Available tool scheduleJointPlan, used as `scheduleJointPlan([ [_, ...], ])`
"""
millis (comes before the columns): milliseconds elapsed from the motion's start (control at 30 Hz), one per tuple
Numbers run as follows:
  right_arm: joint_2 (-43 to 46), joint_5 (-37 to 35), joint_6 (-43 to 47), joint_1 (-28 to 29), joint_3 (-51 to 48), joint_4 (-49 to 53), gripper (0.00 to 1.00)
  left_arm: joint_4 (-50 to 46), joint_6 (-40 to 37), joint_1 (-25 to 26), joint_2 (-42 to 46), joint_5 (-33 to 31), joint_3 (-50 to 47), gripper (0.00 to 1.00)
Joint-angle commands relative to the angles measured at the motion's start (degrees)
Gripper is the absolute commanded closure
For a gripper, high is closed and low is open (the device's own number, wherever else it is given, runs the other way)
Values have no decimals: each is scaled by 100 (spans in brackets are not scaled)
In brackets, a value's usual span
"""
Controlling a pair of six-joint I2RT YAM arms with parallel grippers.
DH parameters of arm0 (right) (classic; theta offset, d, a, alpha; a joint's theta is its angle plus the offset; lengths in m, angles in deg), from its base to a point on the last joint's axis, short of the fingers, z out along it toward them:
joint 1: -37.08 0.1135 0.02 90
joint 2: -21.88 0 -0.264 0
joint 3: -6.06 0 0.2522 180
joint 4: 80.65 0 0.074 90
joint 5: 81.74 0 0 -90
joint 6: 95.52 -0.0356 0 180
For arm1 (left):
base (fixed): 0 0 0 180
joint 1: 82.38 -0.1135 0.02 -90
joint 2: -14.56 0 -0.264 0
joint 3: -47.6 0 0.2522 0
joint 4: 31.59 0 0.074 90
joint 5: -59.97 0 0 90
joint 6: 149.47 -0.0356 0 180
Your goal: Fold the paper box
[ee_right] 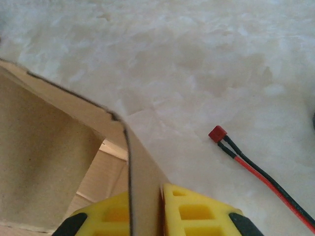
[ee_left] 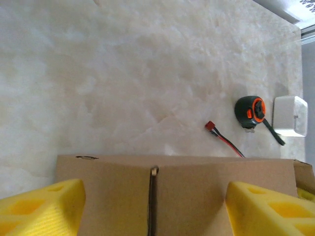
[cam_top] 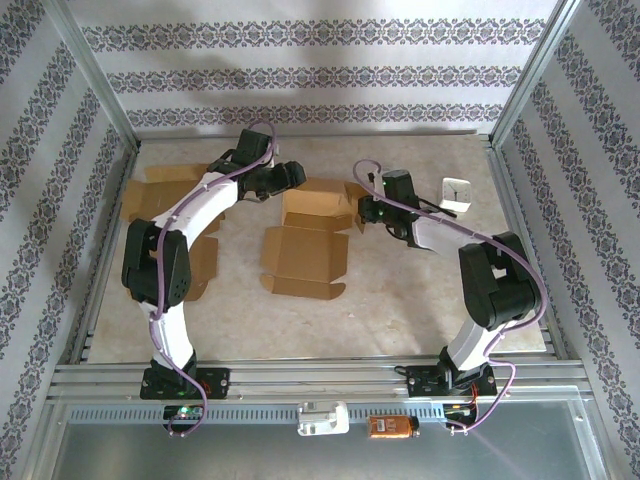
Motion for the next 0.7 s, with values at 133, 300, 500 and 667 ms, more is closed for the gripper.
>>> scheduleJointPlan([
  [133,225,-481,638,136,-110,-113,87,-104,-135,55,1455,-982,-812,15],
  [300,195,-530,741,198,-97,-135,87,311,427,253,2444,-1187,-1890,36],
  [500,172,-438,674,237,-102,-146,86,1298,1140,1282,2571,-940,-2898,77],
  [667,176,-405,640,250,-105,-140,86,1631,1035,1795,1549,-851,-2713,100],
])
